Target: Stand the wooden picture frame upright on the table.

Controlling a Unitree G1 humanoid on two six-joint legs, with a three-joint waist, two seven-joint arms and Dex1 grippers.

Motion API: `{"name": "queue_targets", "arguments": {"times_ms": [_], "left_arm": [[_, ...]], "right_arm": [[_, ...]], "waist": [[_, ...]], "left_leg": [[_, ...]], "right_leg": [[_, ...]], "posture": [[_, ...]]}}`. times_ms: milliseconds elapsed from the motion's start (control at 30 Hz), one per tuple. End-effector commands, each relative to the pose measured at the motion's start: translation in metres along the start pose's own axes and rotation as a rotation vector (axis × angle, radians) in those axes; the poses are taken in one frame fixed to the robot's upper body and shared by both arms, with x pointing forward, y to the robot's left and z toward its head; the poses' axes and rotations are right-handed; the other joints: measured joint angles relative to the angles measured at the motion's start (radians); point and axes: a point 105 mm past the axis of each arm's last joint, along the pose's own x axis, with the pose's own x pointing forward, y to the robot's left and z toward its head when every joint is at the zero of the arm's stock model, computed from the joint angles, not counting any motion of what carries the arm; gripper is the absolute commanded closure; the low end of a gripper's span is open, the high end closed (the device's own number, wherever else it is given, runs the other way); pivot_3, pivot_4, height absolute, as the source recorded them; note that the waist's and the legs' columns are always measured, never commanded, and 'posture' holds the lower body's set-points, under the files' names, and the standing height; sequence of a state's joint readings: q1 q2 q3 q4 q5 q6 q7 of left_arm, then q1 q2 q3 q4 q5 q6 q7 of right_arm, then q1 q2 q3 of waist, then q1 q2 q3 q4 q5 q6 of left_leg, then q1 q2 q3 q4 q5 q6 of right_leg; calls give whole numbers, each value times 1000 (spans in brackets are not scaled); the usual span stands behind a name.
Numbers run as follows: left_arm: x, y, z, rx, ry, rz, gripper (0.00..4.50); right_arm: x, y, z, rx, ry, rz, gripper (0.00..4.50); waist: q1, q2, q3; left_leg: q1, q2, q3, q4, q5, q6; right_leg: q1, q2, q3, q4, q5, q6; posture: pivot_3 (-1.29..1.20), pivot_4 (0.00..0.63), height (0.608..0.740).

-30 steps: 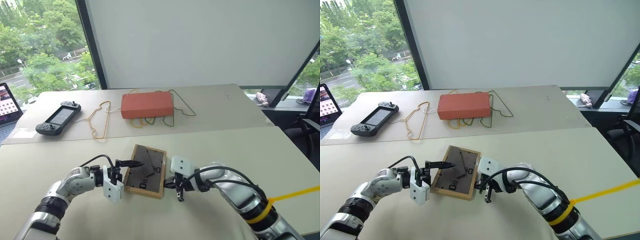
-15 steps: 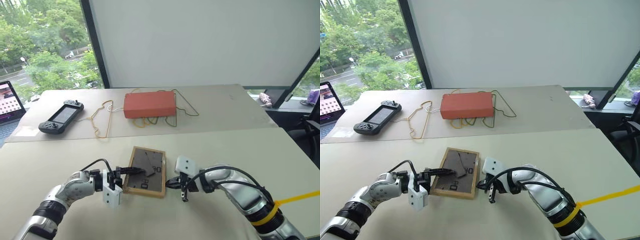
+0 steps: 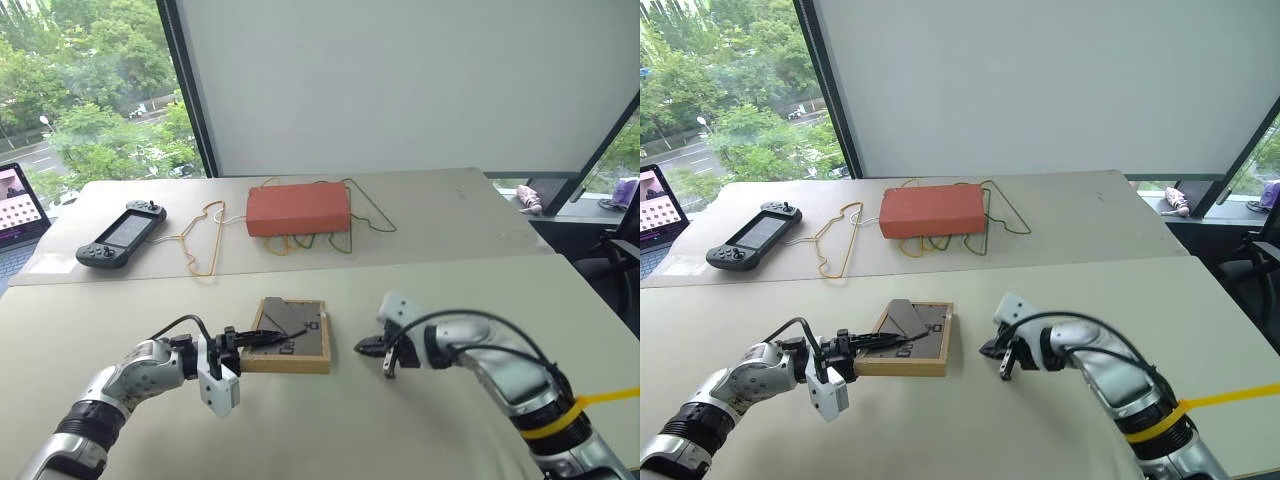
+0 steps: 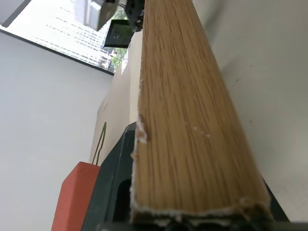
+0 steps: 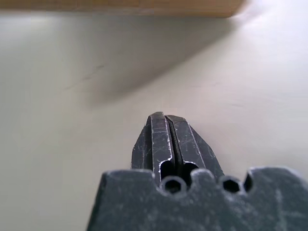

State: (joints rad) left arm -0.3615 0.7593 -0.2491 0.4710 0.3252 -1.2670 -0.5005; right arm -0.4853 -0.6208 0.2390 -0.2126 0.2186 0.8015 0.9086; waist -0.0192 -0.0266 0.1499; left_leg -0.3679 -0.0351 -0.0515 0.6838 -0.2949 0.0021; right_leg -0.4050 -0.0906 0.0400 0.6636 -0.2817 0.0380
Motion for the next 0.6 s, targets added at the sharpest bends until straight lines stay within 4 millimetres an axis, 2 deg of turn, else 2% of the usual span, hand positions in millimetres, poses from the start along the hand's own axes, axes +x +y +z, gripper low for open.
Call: {"name": "queue_targets", "arguments": {"times_ms": [33, 100, 167, 233, 300, 433, 500, 533, 600], "left_arm": [[-4, -12, -2, 39, 31, -69, 3412], [-5, -10, -1, 85, 25, -66, 3412], [-4, -8, 3, 129, 1, -72, 3412], [-3, -7, 6, 160, -23, -75, 3412], [-1, -7, 6, 176, -31, -77, 3412], [1, -6, 8, 210, -57, -90, 3412], [2, -5, 9, 217, -69, -92, 3412], [3, -6, 9, 221, -74, -96, 3412], [3, -6, 10, 227, -81, -103, 3412]], "right_arm": [[-24, -31, 31, 27, -87, -102, 4500], [-30, -45, 46, 67, -133, -138, 4500], [-27, -44, 69, 95, -205, -109, 4500], [-16, -29, 90, 77, -257, -18, 4500], [-2, -12, 101, 93, -285, 80, 4500], [29, 7, 105, 261, -278, 224, 4500], [39, 7, 96, 342, -235, 245, 3908], [40, 9, 93, 386, -224, 275, 3743], [39, 11, 93, 448, -215, 328, 3030]], "waist": [[-1, 0, 0], [-2, 0, 0], [-3, 0, 0], [-6, 0, 0], [-5, 0, 0], [0, 0, 0], [2, 0, 0], [4, 0, 0], [4, 0, 0]], "left_leg": [[0, 0, 0, 0, 0, 0], [0, 0, 0, 0, 0, 0], [0, 0, 0, 0, 0, 0], [0, 1, 0, -1, 0, 0], [-1, 1, 0, -3, 0, 0], [-4, 0, 0, -3, 0, 0], [-9, -2, 1, -2, 0, 0], [-13, -3, 1, 0, 1, -1], [-18, -4, 0, 2, 2, -3]], "right_leg": [[0, 0, 0, 0, 0, 0], [0, 0, 0, 0, 0, 0], [-1, 0, 0, 0, 0, 0], [-2, 0, 0, 0, 0, 0], [-3, 0, 0, 1, 0, 0], [-7, -1, 0, 1, 0, 0], [-12, -3, -1, 2, 1, 1], [-16, -4, -1, 4, 1, 2], [-19, -4, -2, 9, 2, 2]], "posture": [[0, 150, 740], [0, 150, 740], [0, 150, 740], [0, 150, 740], [0, 150, 740], [0, 150, 740], [0, 150, 740], [0, 150, 740], [0, 150, 740]]}}
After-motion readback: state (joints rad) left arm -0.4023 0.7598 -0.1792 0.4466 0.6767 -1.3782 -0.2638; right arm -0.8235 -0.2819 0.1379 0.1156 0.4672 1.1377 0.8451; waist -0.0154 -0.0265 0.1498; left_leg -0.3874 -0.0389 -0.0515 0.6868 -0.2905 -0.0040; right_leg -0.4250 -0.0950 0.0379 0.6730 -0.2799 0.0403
